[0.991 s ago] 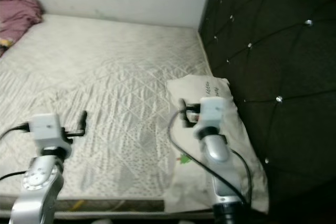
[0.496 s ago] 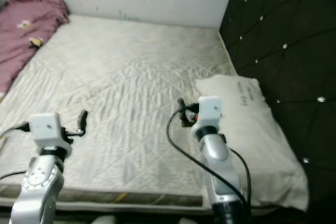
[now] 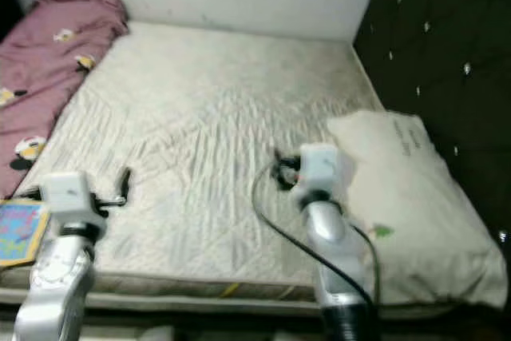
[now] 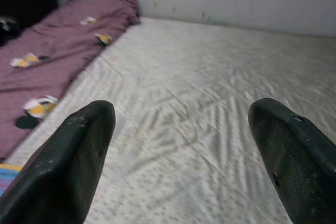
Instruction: Clean up the room
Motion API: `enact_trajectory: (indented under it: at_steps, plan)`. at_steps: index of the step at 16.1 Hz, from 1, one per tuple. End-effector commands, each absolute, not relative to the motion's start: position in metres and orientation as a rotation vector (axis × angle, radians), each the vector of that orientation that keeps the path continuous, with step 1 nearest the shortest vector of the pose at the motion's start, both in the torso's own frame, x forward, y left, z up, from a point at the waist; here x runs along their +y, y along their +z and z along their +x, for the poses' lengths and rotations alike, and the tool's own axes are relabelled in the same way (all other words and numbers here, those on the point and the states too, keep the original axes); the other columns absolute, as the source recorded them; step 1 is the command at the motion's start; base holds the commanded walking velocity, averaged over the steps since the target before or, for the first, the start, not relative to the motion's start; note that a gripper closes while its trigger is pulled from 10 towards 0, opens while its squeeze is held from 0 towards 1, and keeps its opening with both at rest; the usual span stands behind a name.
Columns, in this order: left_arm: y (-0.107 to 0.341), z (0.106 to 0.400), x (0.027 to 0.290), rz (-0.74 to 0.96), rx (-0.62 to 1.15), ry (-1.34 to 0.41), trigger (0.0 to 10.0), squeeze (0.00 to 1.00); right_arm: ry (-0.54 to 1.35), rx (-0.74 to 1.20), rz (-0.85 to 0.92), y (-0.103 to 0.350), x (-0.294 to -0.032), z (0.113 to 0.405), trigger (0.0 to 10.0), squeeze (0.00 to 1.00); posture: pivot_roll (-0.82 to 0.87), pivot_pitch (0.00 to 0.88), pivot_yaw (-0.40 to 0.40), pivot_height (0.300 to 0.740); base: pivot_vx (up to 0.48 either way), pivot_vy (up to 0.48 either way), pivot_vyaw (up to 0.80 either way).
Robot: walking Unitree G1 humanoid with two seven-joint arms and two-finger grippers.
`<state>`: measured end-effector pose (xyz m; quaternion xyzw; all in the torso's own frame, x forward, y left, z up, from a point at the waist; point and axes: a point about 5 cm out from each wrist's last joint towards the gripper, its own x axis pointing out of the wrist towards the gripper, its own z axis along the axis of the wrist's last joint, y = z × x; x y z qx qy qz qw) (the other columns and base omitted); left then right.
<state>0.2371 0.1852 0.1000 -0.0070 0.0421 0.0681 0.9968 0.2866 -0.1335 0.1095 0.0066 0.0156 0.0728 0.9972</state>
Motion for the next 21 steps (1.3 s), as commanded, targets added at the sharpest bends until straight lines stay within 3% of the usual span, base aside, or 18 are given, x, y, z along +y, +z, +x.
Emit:
enact_trajectory:
  at_steps: [1, 13, 21]
  plan:
    - [0.0996, 0.2391, 0.1759, -0.030, 0.086, 0.107, 10.0, 0.00, 0.113, 0.032, -0.002, 0.1096, -0.1455, 0.2865, 10.0, 0.00, 0.06, 0.006, -0.040, 0.740, 0.000, 0.480, 0.00]
    - [0.0996, 0.2404, 0.1743, -0.028, 0.081, 0.102, 10.0, 0.00, 0.115, 0.038, -0.008, 0.1084, -0.1456, 0.2885, 10.0, 0.00, 0.06, 0.000, -0.044, 0.740, 0.000, 0.480, -0.07]
    - [0.1001, 0.2405, 0.1739, -0.034, 0.077, 0.102, 10.0, 0.00, 0.112, 0.046, -0.011, 0.1072, -0.1460, 0.2889, 10.0, 0.00, 0.06, 0.004, -0.046, 0.740, 0.000, 0.480, -0.72]
